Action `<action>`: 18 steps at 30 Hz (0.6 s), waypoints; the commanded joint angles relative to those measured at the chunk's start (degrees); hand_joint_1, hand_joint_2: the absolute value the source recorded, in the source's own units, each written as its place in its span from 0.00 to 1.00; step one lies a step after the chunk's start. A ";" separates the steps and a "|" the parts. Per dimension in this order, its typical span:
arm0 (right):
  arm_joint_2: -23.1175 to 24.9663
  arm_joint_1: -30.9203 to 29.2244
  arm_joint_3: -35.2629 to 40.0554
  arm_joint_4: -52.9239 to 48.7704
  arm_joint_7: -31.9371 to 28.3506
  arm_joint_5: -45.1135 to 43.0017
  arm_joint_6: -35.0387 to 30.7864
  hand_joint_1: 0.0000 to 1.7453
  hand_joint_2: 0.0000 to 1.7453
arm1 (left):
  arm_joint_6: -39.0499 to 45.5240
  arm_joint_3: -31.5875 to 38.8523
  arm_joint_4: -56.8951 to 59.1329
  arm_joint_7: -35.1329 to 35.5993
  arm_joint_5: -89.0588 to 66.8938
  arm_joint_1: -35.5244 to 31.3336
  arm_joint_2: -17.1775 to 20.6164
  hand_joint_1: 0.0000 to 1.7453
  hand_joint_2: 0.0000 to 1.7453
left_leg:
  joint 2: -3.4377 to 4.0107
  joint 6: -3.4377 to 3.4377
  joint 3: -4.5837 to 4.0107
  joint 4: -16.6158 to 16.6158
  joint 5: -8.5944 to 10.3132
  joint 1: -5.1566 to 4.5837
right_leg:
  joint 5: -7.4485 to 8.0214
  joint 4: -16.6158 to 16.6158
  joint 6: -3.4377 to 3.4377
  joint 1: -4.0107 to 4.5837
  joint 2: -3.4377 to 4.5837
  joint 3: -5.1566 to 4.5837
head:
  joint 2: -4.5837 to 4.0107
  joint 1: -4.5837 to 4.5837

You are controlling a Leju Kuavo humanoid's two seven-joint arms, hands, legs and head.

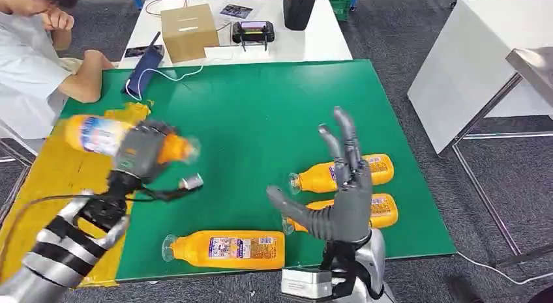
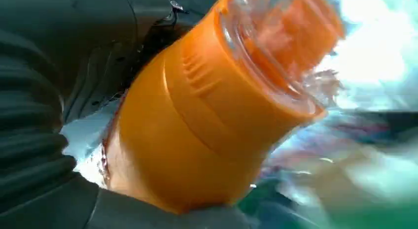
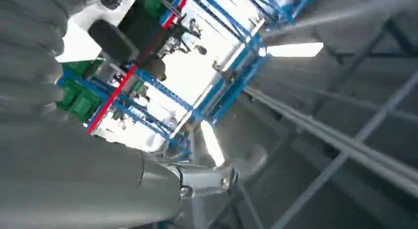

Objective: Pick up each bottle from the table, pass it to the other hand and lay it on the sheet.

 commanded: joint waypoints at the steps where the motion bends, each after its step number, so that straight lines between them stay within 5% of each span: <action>1: -1.48 -2.72 4.96 5.70 2.35 1.83 2.40 0.00 1.00 | -2.67 -1.19 29.26 -2.75 0.19 -8.12 -8.83 1.00 1.00 | -0.15 -0.03 0.15 -0.05 -0.03 0.06 | -0.02 -0.08 -0.04 -0.01 0.30 0.20 | 0.00 0.00; 11: -0.72 -4.09 7.71 11.66 5.09 6.03 3.50 0.00 1.00 | -0.43 10.98 37.98 -2.31 3.01 -9.79 -15.48 1.00 1.00 | -0.12 -0.05 0.05 -0.02 0.01 0.08 | 0.02 -0.06 0.02 0.05 0.34 0.10 | 0.00 -0.04; 18: -0.68 -4.56 8.67 12.43 5.83 6.27 4.83 0.00 1.00 | 1.45 14.66 37.41 -0.34 3.00 -10.36 -16.91 1.00 1.00 | -0.16 -0.02 -0.04 0.01 0.02 0.06 | 0.01 -0.03 0.03 0.02 0.30 0.04 | 0.00 -0.04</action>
